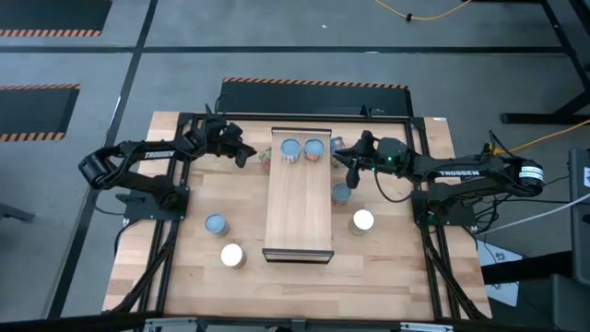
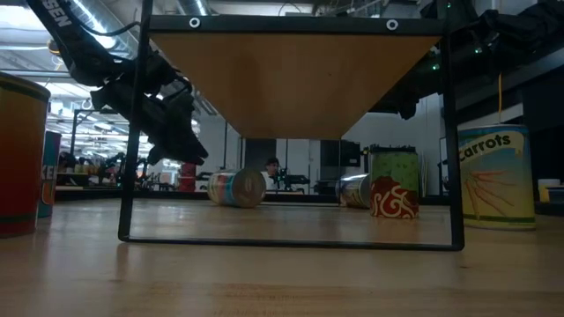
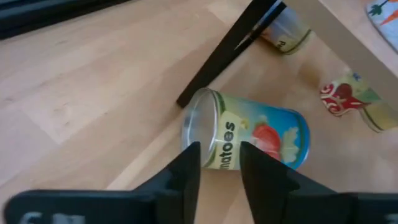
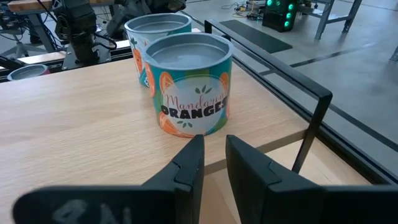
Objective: Pick and place cans onto a shelf
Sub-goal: Put the canned tomatoes on the shelf
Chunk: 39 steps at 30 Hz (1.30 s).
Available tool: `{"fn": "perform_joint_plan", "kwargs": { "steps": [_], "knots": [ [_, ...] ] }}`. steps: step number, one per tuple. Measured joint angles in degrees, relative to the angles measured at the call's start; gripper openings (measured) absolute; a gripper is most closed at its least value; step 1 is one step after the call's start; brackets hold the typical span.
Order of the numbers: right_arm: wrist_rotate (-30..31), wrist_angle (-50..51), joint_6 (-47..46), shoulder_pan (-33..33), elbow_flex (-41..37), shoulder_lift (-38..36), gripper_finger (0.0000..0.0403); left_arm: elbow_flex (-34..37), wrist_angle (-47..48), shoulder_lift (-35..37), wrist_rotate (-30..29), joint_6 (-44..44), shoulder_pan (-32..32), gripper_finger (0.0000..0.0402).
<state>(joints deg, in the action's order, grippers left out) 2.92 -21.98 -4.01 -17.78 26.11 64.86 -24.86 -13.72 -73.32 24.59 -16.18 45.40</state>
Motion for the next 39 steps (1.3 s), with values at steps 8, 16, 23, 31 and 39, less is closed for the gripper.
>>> {"fn": "perform_joint_plan", "kwargs": {
  "steps": [8,16,23,31,39],
  "knots": [
    [0.00,0.00,0.02,0.00,0.00,0.00,0.0072,0.00,-0.03,0.00,0.85,0.23,0.01,0.0152],
    [0.00,0.00,0.02,0.00,0.00,0.00,0.0072,0.00,-4.60,-1.92,1.70,4.30,0.04,0.0153],
    [0.00,-0.02,0.00,0.00,0.00,0.00,0.0072,0.02,-9.30,-9.27,4.18,4.24,0.07,0.0153],
    [0.02,-0.02,0.02,0.00,0.00,0.00,0.0072,-0.10,-19.00,-17.53,9.20,2.98,0.07,0.0153],
    [0.02,-0.02,0.02,0.00,0.00,0.00,0.0072,-3.35,-20.61,-22.21,14.30,2.86,0.07,0.0146]
  ]
}}
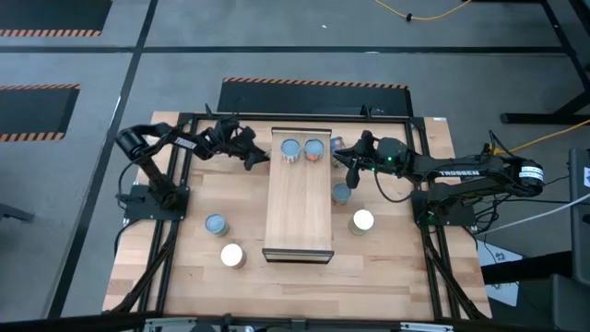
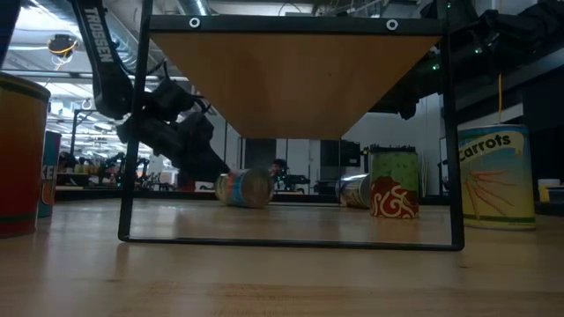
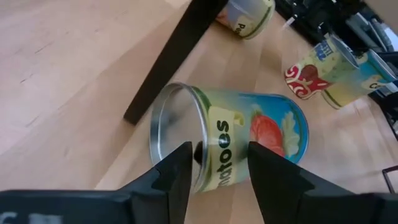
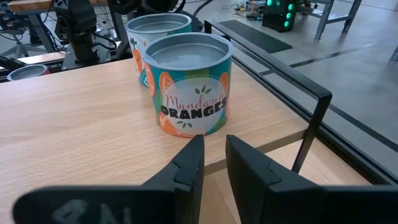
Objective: Pick and place cans onto a shelf
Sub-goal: Put the canned tomatoes on the shelf
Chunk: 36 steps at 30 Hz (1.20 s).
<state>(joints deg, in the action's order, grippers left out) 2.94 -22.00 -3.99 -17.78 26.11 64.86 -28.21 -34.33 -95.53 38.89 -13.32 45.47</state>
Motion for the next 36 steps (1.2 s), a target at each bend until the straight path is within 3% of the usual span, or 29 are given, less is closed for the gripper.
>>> {"fn": "perform_joint_plan", "kwargs": {
  "steps": [25,36],
  "knots": [
    [0.00,0.00,0.20,-0.02,0.00,0.00,0.0072,-1.00,-0.30,-1.65,0.25,2.01,-0.04,0.0010],
    [0.00,0.02,0.20,0.00,0.00,0.00,0.0072,-1.00,0.11,-1.37,0.75,1.44,-0.04,0.0003]
  ]
}}
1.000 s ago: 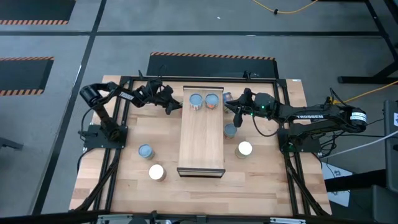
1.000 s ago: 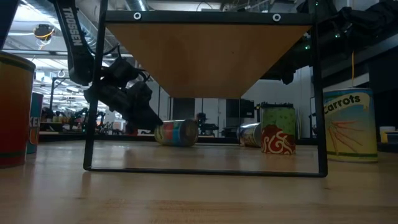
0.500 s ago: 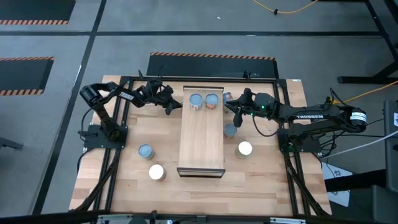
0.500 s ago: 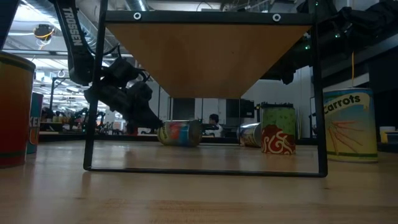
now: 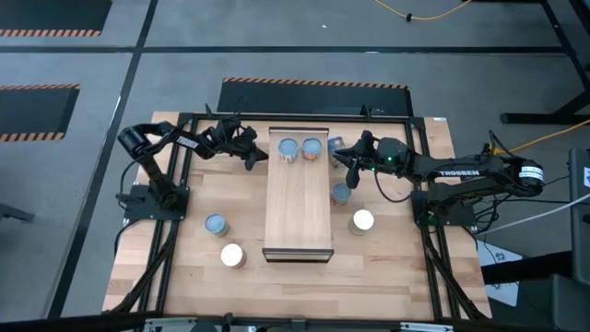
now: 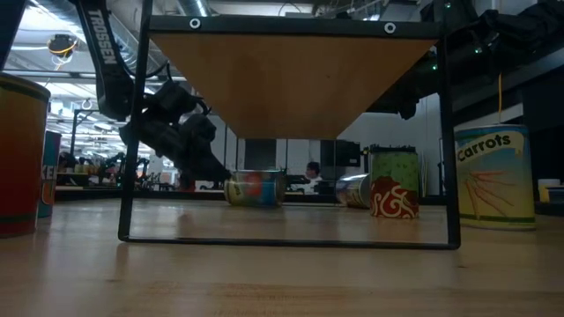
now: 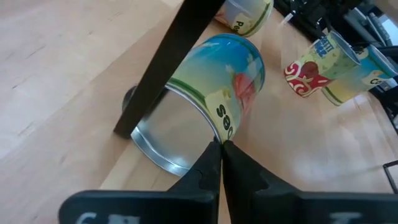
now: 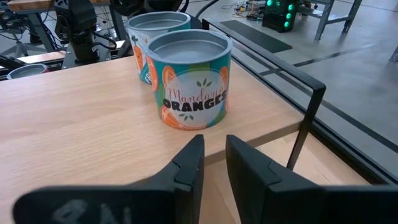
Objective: Pick and place cans onto a shelf
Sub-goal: Put the canned tomatoes on the shelf
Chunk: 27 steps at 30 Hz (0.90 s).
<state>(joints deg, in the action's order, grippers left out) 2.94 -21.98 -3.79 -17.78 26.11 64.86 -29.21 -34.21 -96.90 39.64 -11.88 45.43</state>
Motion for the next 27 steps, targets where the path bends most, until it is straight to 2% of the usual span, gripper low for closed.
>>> {"fn": "perform_joint_plan", "kwargs": {
  "steps": [11,19,27],
  "knots": [
    [0.00,0.00,0.00,-0.02,0.00,0.00,0.0072,0.02,6.07,2.84,0.46,-3.00,-0.76,0.0001],
    [0.00,0.00,1.31,-0.01,0.00,0.00,0.0072,0.10,12.80,8.21,-0.28,-3.01,-3.43,0.0000],
    [-0.02,0.00,1.38,0.00,0.00,0.00,0.0072,0.10,28.40,18.53,-11.13,-0.64,-6.49,0.0000]
  ]
}}
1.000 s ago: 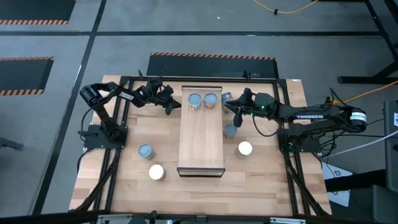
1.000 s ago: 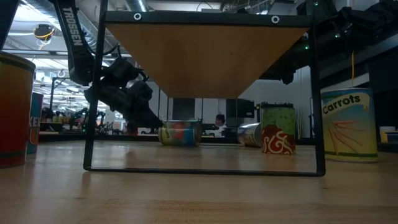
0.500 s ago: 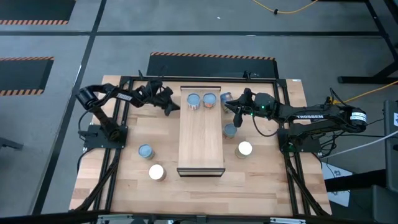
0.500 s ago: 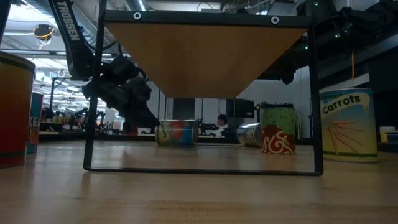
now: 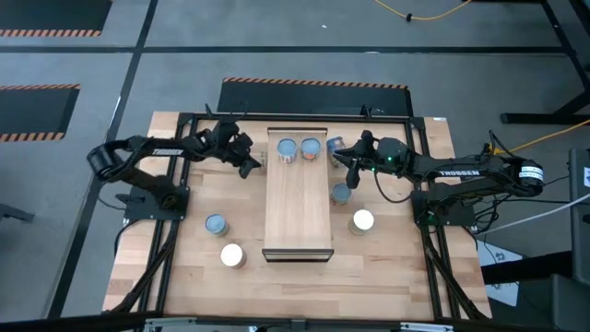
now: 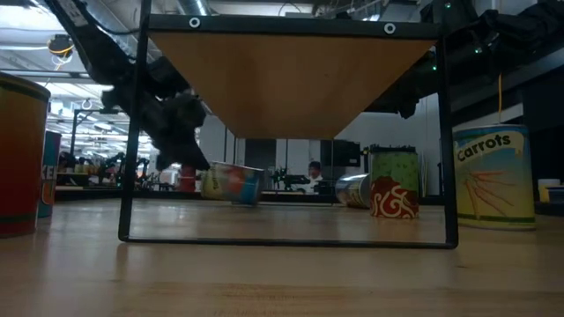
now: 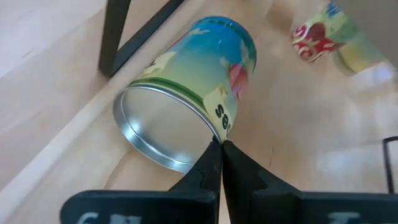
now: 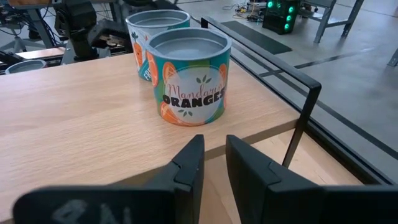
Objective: Pick and place cans onto a shelf
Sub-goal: Put the canned tomatoes on the shelf
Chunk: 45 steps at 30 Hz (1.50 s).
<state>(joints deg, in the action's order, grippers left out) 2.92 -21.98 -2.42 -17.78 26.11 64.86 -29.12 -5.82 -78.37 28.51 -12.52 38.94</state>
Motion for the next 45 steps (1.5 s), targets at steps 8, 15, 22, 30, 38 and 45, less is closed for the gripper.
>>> {"fn": "perform_joint_plan", "kwargs": {
  "steps": [8,15,22,30,38,45],
  "knots": [
    [-0.01,0.00,0.09,0.00,0.00,0.00,0.0072,0.01,16.00,14.56,-9.29,-0.38,-2.98,0.0000],
    [-0.01,0.00,0.09,0.00,0.00,0.00,0.0072,0.01,25.63,26.91,-15.15,-2.68,-5.69,0.0000],
    [-0.01,0.00,0.09,0.00,0.00,0.00,0.0072,0.00,29.93,35.60,-16.29,-5.53,-7.83,0.0000],
    [-0.01,0.01,-0.04,0.00,0.00,0.00,0.0072,-0.03,33.75,42.10,-18.58,-8.35,-10.10,0.0000],
    [-0.01,0.04,-0.07,0.00,0.00,0.00,0.0072,-10.83,51.06,43.57,-25.02,-8.38,-13.18,0.0000],
    [-0.01,0.04,-0.07,0.00,0.00,0.00,0.0072,-24.47,56.98,43.27,-29.99,-9.75,-17.63,0.0000]
  ]
}}
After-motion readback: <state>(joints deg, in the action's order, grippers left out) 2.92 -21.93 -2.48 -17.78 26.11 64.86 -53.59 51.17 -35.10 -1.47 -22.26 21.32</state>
